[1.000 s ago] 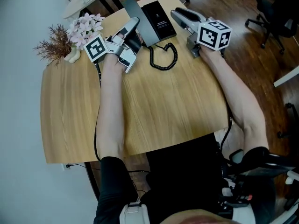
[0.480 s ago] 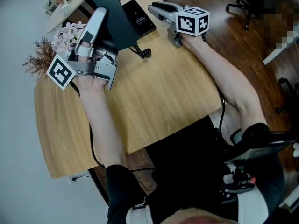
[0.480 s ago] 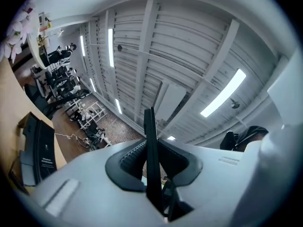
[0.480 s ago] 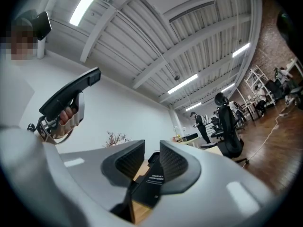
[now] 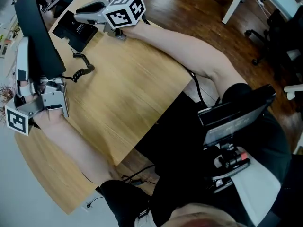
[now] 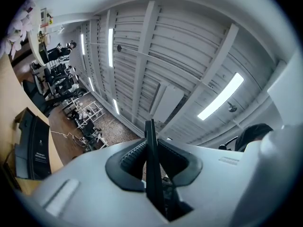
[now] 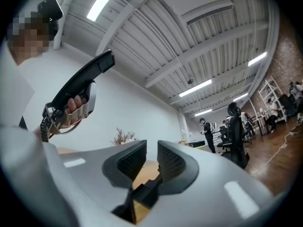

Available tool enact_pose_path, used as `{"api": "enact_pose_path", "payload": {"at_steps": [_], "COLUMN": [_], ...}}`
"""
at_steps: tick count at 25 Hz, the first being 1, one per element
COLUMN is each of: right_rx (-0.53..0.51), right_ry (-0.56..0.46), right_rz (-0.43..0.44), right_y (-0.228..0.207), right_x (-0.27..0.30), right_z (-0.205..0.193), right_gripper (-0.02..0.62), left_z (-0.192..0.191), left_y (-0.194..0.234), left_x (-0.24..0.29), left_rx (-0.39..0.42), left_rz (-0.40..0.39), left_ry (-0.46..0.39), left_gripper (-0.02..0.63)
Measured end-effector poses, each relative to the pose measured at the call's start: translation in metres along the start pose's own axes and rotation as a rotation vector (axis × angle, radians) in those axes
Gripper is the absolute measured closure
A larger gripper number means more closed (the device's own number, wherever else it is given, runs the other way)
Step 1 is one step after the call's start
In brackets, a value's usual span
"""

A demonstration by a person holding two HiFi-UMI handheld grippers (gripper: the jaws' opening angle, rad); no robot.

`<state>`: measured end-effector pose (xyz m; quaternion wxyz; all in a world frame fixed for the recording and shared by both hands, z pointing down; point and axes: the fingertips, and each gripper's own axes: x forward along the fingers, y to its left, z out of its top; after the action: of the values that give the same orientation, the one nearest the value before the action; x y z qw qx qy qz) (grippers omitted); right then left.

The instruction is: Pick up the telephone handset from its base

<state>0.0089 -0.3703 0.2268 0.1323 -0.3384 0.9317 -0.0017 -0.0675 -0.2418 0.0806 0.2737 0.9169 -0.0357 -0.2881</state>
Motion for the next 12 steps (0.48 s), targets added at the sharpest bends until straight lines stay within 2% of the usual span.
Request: {"api": "enact_pose_path", "payload": {"at_steps": [6,12], "right_rx": [-0.018,-0.050], "right_ry": [0.012,0.014], "right_rz": [0.060,0.047], "right_y": [0.013,0.011], "right_x": [0.011,-0.005], "right_z": [-0.007,-0.004], "right_gripper": [0.526,0.592], "left_z": [0.011,0.007], "left_y": [0.000,0.002], "left_x": [-0.007,-0.004], "left_rx": [0.022,0.005], "left_rz": [0.020,-0.001], "left_ry": [-0.036,-0.049], "left_gripper": [0.529,0.529]}}
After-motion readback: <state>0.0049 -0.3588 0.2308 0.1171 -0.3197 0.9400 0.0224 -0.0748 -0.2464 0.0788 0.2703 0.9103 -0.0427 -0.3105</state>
